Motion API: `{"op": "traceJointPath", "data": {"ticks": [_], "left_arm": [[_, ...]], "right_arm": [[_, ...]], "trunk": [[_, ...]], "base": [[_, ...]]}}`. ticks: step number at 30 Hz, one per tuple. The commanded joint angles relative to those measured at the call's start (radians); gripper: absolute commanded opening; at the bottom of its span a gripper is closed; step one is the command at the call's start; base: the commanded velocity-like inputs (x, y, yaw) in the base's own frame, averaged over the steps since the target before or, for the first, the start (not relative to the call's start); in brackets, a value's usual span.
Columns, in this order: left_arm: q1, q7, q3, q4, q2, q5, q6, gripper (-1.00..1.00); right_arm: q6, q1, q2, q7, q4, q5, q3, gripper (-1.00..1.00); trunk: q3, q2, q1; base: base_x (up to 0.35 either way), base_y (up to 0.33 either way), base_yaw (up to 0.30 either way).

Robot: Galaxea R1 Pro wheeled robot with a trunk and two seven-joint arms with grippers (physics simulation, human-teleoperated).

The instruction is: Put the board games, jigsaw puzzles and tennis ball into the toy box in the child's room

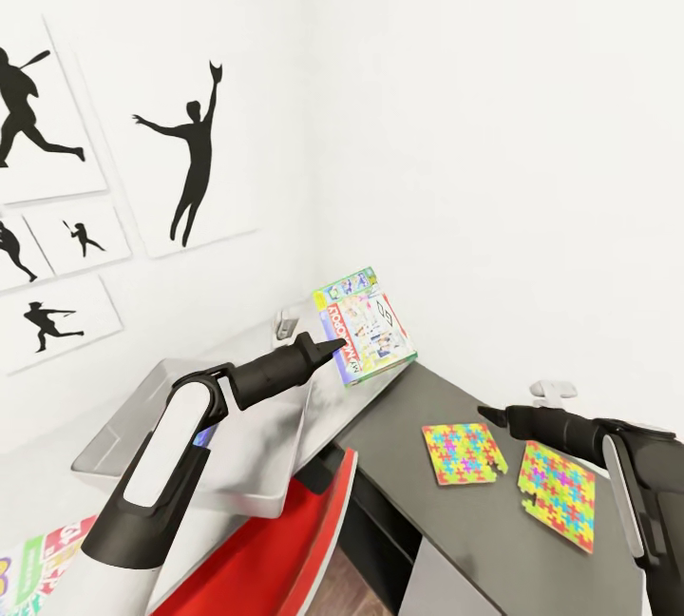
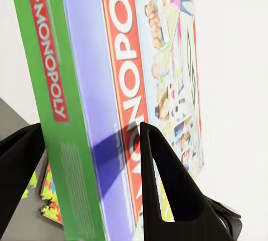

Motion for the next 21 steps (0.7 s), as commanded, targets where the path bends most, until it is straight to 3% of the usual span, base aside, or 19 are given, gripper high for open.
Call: {"op": "traceJointPath", "data": {"ticks": [1,21], "left_arm": [[-0.001,0.011,0.001,-0.001,0.0,0.011,0.003,-1.0],[0.004,-0.007,0.008,-0.003,0.001,0.024,0.002,-1.0]], "right_arm": [[0.003,-0.001,0.0,0.009,-0.001,0.009,-0.001,1.0],[0.003,-0.001,0.0,0.009,-0.001,0.009,0.0,1.0]], "trunk": [[-0.002,-0.002,0.001],[-0.002,-0.002,0.001]], "base": [[0.037,0.0,0.001],[0.011,0.0,0.0]]}}
